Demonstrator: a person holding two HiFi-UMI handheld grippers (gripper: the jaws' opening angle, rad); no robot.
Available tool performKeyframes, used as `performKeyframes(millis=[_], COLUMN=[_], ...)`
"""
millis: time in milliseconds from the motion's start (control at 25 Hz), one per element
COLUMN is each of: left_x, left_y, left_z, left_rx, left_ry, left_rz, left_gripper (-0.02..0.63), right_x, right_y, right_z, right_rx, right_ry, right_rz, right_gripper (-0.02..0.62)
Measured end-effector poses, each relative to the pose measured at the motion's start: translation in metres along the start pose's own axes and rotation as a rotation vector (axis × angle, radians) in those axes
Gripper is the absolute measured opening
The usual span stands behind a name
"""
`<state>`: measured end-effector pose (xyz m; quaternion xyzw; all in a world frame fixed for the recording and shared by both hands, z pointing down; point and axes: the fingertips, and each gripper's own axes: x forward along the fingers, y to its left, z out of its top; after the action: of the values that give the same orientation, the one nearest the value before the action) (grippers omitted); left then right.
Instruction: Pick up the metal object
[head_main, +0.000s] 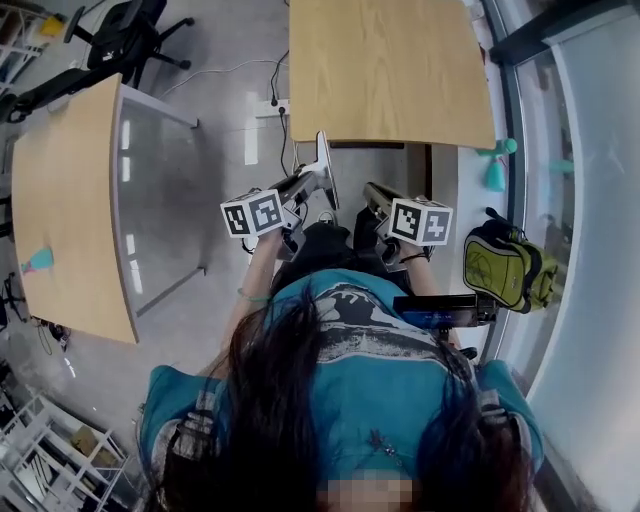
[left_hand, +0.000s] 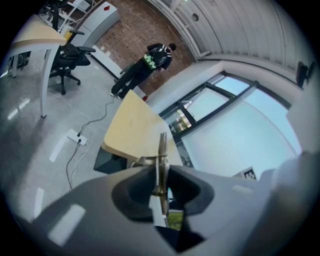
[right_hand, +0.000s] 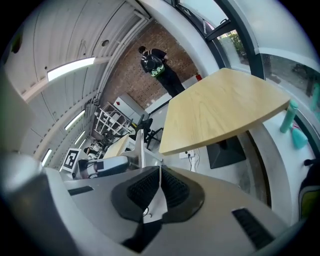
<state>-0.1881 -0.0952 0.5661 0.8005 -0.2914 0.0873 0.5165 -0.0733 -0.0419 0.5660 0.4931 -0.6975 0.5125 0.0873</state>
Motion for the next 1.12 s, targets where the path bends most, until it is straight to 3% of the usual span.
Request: performKeyframes(millis=[280, 600, 1120], left_x=[0.0, -0.005, -0.048], left_y=[-0.011, -0.06, -0.124], left_z=[-0.026, -0.053, -0.183], left_rx=[-0.002, 0.149, 0.118], left_ry=[0.059, 0.051, -0.012], left_rz=[-0.045, -0.071, -0.033], left_gripper=[0.078, 0.078, 0.078], right_x=[-0.034, -0.066, -0.168], right_y=[-0.013, -0.025, -0.04], right_z=[-0.024, -0.056, -0.147], right_rx=[0.06, 0.072, 0.009], right_ry=[-0.069, -0.096, -0.104], right_rz=[-0.069, -0.063, -0.013], right_gripper=[0.018, 0.018, 0.018])
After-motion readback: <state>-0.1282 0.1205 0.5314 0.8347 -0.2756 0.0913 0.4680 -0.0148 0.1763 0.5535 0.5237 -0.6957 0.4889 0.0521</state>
